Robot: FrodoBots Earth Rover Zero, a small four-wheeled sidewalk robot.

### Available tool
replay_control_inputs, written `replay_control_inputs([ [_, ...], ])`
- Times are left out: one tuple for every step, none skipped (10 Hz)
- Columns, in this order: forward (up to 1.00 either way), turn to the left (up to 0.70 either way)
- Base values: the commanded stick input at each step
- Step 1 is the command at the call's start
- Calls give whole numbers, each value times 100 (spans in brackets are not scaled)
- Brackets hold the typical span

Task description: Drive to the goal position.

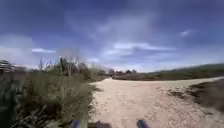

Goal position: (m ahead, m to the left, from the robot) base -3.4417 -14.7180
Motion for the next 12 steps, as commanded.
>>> replay_control_inputs([
  [100,-1],
  [100,-16],
  [100,-30],
  [100,-40],
  [100,-40],
  [100,0],
  [100,0],
  [100,0],
  [100,0],
  [100,0],
  [100,0],
  [100,0],
])
